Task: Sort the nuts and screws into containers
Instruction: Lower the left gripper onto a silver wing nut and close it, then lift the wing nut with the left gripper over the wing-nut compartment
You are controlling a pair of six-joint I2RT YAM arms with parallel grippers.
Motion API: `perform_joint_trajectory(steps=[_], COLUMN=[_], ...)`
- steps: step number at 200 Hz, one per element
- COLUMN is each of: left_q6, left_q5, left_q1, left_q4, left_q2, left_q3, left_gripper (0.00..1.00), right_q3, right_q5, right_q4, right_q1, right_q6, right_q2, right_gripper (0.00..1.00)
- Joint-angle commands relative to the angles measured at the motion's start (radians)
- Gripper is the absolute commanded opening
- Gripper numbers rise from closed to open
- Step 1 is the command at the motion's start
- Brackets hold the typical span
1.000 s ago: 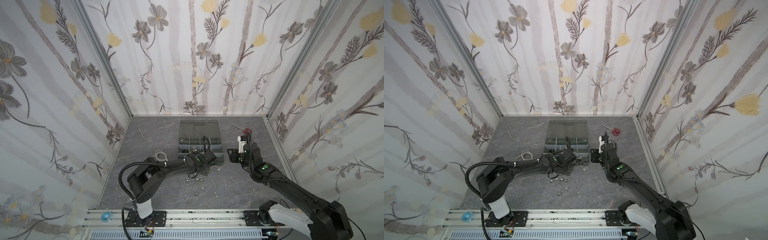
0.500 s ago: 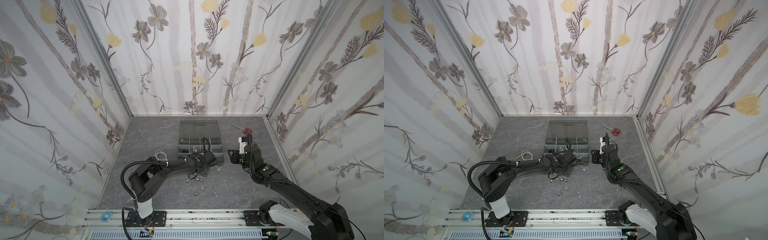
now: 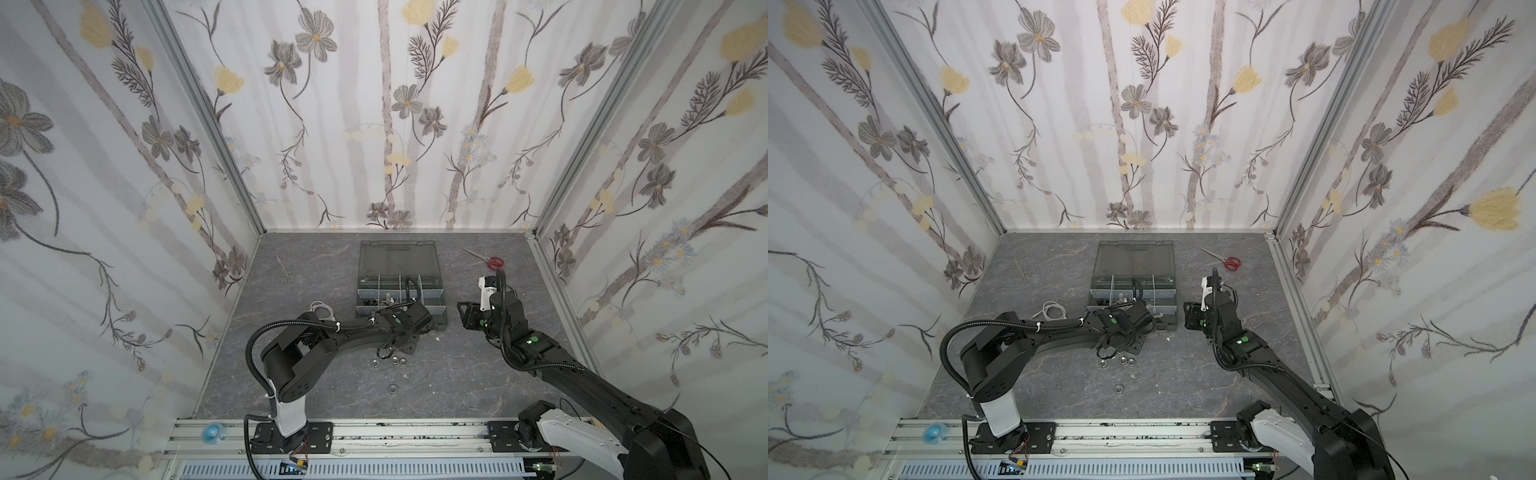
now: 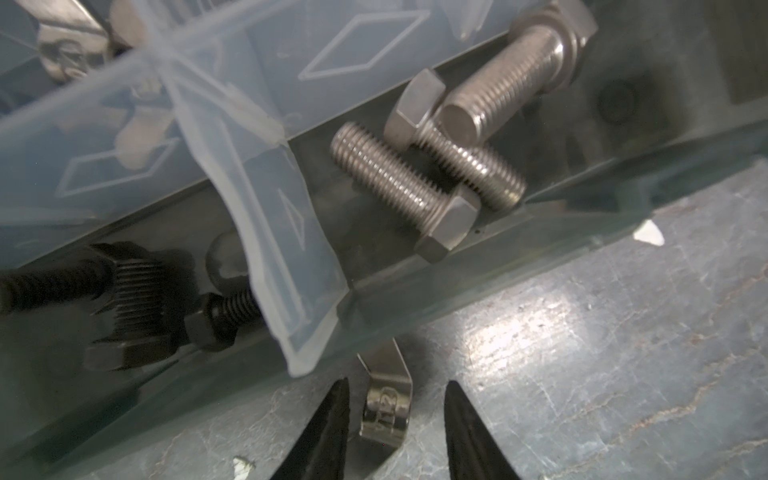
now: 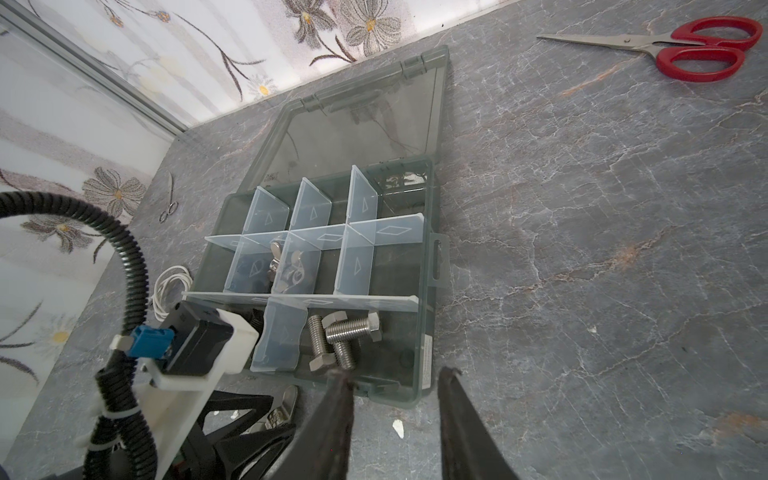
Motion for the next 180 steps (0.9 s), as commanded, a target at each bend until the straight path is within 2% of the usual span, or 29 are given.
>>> perform_joint_trajectory(steps=[1,49,111,148,180], left_q6=[-0.004,-0.009,-0.001,0.000,0.024], left_q5=[-0.019,-0.018,-0.021,-0.014,0.038], left_q1=[0.001,0.000,0.003,0.003,0.003], left_q4=[-0.002,-0.001,0.001,0.001,0.001], left_q2=[0.011,0.021,0.020,0.012,-0.034], left_q3=[0.011,0.008,0.012,0.017,0.021], left_gripper=[0.38,0.33,0.21,0.19,0.19], right_q3=[0.000,-0.006,-0.012,-0.012,-0.017], right_q5=[0.005,0.001,-0.002,-0.004,-0.007], right_q4=[0.017,0.020,0.022,0.022,0.020], right_q1=[-0.001,-0.005,-0.010,-0.015,-0.018], right_q6=[0.006,0.006,0.006,0.005,0.006], right_q2=[-0.004,0.000,-0.005,-0.006,-0.011], right_gripper=[0.36,0.35,0.36,0.36,0.36])
